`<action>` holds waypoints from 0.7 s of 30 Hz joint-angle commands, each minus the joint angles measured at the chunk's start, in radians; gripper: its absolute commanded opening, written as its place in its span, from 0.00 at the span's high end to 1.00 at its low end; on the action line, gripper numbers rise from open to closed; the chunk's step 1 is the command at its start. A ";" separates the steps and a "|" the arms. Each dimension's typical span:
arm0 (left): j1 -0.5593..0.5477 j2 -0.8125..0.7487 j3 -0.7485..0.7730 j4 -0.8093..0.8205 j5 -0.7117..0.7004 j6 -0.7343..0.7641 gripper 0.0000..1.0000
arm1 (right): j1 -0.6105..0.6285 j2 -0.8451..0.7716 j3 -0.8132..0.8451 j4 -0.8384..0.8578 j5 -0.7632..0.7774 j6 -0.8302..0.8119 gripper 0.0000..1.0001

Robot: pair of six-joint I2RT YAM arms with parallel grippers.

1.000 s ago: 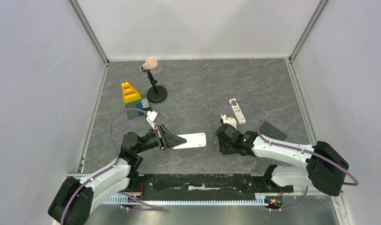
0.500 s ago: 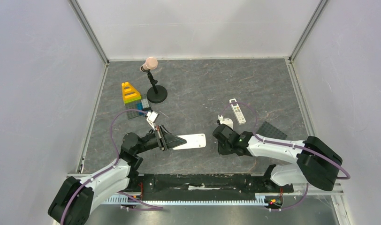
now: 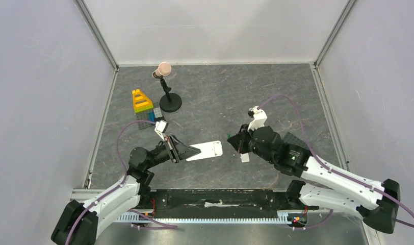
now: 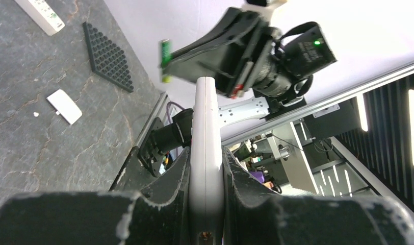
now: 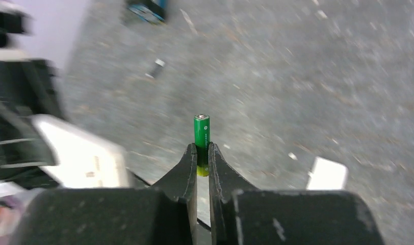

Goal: Load the batteries into the remote control
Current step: Pick up the battery from the center of the board, then load the battery into the remote control.

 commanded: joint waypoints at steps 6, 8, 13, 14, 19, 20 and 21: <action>0.006 -0.137 0.051 -0.116 -0.086 -0.046 0.98 | 0.172 -0.029 0.179 0.178 0.079 -0.082 0.97; 0.007 -0.163 0.055 -0.148 -0.102 -0.043 0.98 | 0.192 -0.020 0.201 0.190 0.083 -0.091 0.97; 0.006 -0.204 0.063 -0.185 -0.139 -0.066 0.98 | 0.223 0.055 0.277 0.139 0.092 -0.095 0.96; 0.006 -0.211 0.062 -0.185 -0.144 -0.075 0.98 | 0.230 0.069 0.286 0.130 0.099 -0.097 0.97; 0.007 -0.226 0.056 -0.175 -0.152 -0.111 0.98 | 0.247 0.120 0.329 0.068 0.148 -0.109 0.96; 0.006 -0.227 0.055 -0.172 -0.154 -0.119 0.98 | 0.250 0.127 0.334 0.061 0.153 -0.115 0.97; 0.007 -0.228 0.055 -0.171 -0.155 -0.125 0.98 | 0.254 0.132 0.337 0.052 0.164 -0.117 0.97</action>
